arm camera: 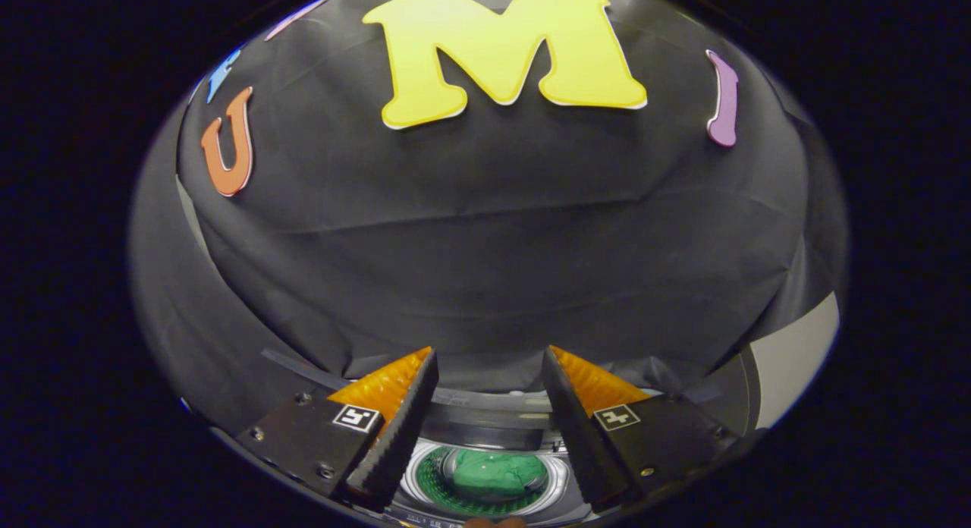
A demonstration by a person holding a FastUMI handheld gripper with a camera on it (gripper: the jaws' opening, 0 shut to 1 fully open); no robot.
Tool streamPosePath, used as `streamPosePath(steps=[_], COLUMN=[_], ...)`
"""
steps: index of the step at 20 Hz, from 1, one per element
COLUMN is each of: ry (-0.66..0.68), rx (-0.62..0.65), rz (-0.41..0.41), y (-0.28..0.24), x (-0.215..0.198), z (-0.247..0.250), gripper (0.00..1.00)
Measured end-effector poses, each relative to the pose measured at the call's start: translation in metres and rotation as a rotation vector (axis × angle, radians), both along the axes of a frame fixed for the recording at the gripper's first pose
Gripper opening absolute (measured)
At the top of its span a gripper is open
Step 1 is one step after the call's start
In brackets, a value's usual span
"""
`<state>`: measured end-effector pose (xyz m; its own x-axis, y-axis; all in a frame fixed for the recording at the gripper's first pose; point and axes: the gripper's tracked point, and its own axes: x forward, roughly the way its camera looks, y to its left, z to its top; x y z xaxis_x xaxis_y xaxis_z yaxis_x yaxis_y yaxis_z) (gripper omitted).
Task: Put the clothes into the washing machine and then close the washing machine lid.
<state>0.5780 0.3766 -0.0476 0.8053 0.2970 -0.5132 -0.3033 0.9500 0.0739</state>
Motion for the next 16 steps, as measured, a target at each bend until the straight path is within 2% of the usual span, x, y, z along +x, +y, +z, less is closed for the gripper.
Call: streamPosePath(steps=[16], ry=[-0.193], rx=[0.025], rz=[-0.003], y=[-0.008], x=[-0.048], z=[-0.003], gripper=[0.88])
